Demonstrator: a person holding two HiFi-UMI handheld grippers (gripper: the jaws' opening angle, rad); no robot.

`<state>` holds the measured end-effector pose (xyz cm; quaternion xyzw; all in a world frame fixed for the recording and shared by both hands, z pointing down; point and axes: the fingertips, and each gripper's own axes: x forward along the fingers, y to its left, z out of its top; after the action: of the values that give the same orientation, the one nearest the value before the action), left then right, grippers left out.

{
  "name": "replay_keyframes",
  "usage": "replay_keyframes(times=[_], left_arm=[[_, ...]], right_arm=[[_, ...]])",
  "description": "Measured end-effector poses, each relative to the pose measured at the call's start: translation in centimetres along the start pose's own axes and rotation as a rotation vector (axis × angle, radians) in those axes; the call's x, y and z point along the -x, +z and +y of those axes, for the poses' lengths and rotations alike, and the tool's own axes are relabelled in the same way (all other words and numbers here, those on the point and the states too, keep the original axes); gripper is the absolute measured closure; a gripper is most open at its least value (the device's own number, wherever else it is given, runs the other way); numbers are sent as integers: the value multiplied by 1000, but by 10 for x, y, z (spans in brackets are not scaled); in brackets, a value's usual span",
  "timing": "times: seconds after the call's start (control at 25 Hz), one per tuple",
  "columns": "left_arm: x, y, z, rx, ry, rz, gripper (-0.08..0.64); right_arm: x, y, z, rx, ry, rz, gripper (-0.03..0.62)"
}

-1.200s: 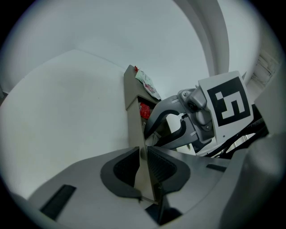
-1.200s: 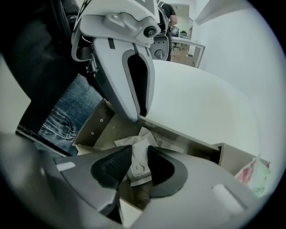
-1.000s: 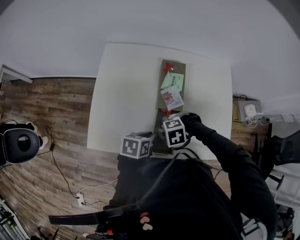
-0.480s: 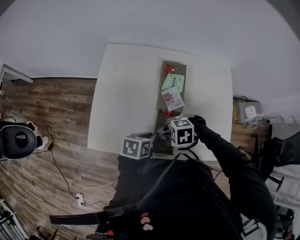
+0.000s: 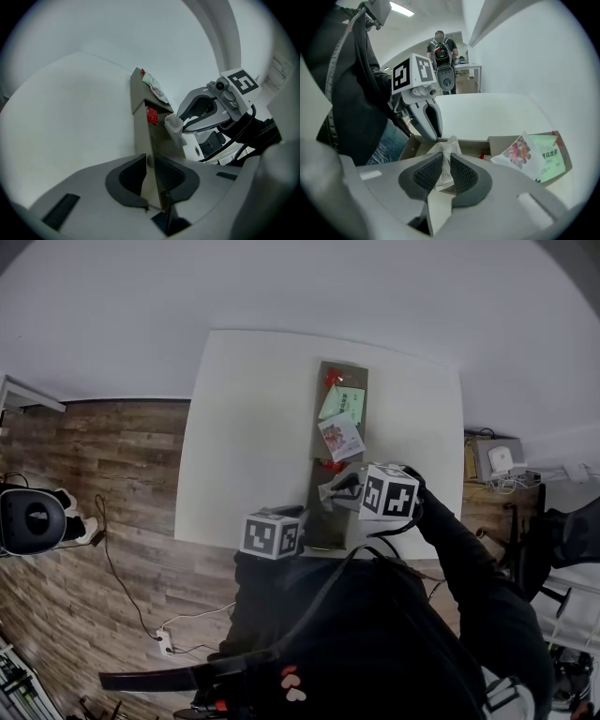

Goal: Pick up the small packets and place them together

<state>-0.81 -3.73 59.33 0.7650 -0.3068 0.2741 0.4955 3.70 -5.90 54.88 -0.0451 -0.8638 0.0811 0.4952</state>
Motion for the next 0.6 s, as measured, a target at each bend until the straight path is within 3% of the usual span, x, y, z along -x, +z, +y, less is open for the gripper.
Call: replay_keyframes(times=[0.32,0.6], left_arm=[[-2,4,0,5,12,3,500],[-3,9,-1,2,27,1,500]], right_arm=[[38,22,-25,-93,-105,-176,537],[85,14,-88,-213,-305,-292,537]])
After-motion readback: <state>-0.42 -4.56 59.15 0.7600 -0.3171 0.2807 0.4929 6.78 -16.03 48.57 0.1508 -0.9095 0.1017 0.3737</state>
